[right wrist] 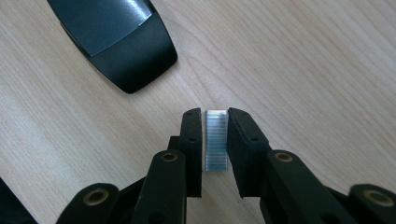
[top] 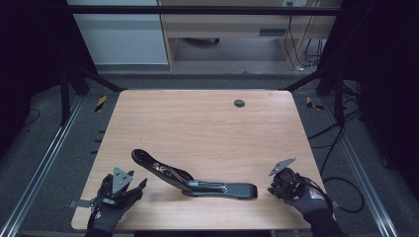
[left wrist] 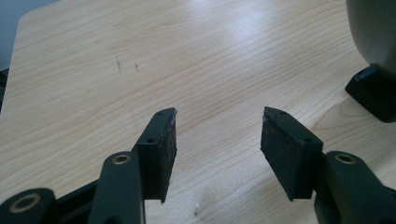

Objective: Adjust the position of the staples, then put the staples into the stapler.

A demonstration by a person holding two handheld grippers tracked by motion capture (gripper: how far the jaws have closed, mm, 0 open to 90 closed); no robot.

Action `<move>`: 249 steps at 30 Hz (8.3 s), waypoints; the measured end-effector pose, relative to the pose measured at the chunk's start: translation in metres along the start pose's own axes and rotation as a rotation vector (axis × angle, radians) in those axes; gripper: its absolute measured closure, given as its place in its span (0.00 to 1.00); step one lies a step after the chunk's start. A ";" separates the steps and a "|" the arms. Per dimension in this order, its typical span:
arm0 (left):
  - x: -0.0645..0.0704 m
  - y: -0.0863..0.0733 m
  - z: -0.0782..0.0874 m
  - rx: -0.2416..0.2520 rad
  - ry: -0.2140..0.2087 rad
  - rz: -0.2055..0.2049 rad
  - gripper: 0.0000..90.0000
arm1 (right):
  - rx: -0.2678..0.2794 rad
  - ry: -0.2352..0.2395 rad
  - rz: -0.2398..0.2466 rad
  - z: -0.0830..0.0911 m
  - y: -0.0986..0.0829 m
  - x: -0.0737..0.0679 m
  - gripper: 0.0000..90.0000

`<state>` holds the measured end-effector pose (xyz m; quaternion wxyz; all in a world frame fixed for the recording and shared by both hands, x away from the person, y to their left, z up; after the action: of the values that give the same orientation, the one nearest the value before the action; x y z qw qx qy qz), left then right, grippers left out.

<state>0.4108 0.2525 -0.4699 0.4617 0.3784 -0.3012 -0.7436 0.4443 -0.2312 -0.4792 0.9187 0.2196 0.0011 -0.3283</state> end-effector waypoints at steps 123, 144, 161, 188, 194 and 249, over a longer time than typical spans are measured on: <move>0.002 -0.001 -0.003 -0.019 -0.008 -0.016 0.50 | 0.106 0.176 0.452 0.039 0.139 -0.052 0.87; 0.003 -0.002 -0.004 -0.024 -0.015 -0.019 0.50 | -0.020 0.225 0.529 0.005 0.169 -0.077 0.87; 0.003 -0.002 -0.004 -0.024 -0.017 -0.021 0.50 | -0.050 0.267 0.526 -0.016 0.169 -0.084 0.87; 0.003 -0.002 -0.004 -0.024 -0.017 -0.022 0.50 | -0.095 0.289 0.526 -0.037 0.166 -0.087 0.87; 0.003 -0.002 -0.004 -0.023 -0.015 -0.022 0.50 | -0.096 0.286 0.522 -0.038 0.166 -0.087 0.87; 0.004 -0.002 -0.004 -0.026 -0.016 -0.024 0.50 | -0.094 0.292 0.532 -0.045 0.161 -0.085 0.87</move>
<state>0.4124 0.2493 -0.4748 0.4551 0.3699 -0.2906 -0.7560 0.4814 -0.0506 -0.4426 0.9717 0.2142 0.0905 -0.0406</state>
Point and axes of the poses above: each handheld gripper's, and its own axes: z roughly backward along the jaws, y roughly out of its top, x roughly to its right, the point moved 2 cm from there along -z, roughly forward along the jaws, and after that the axes turned 12 degrees about y, right-handed, at the moved point
